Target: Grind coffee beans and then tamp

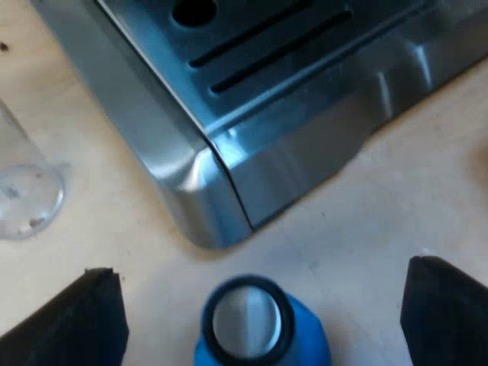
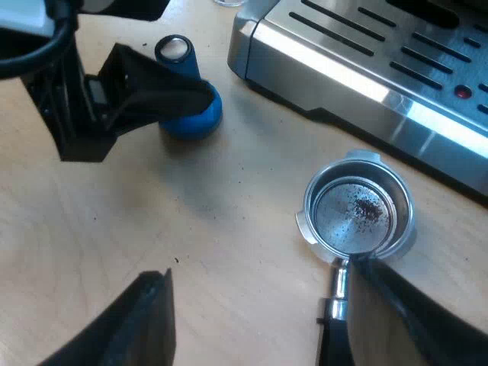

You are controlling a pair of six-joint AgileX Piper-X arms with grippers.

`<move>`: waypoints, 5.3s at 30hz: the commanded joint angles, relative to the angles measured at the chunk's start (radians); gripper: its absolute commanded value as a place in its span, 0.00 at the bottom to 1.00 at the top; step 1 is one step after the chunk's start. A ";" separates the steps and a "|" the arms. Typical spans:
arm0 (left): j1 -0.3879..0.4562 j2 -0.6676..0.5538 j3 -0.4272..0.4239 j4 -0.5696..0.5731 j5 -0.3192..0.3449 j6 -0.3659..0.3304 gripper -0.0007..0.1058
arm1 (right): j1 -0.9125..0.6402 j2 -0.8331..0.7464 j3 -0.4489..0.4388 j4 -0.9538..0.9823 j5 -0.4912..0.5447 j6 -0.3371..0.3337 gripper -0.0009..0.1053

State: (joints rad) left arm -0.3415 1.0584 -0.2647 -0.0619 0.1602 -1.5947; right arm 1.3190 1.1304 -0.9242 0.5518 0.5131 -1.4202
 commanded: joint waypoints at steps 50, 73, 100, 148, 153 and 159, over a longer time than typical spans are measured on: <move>-0.004 -0.447 0.000 0.300 0.059 -0.002 0.08 | -0.085 -0.086 -0.007 0.061 0.000 -0.004 0.50; -0.004 -0.527 -0.072 0.395 0.168 -0.002 0.08 | -0.166 -0.467 0.264 0.051 0.008 -0.042 0.50; -0.246 -0.406 -0.187 0.342 0.150 -0.002 0.08 | -0.163 -0.466 0.535 -0.362 -0.113 -0.230 0.50; -0.420 0.069 -0.383 0.266 0.089 0.104 0.08 | -0.163 -0.466 0.535 -0.384 -0.113 -0.167 0.50; -0.420 0.114 -0.383 0.266 0.078 0.104 0.08 | -0.163 -0.466 0.535 -0.384 -0.113 -0.167 0.50; -0.420 0.162 -0.383 0.255 0.075 0.104 0.08 | -0.163 -0.466 0.535 -0.384 -0.113 -0.167 0.50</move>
State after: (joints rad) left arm -0.7595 1.2208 -0.6400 0.2068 0.2509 -1.4977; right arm 1.1571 0.6642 -0.3874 0.1760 0.4086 -1.5856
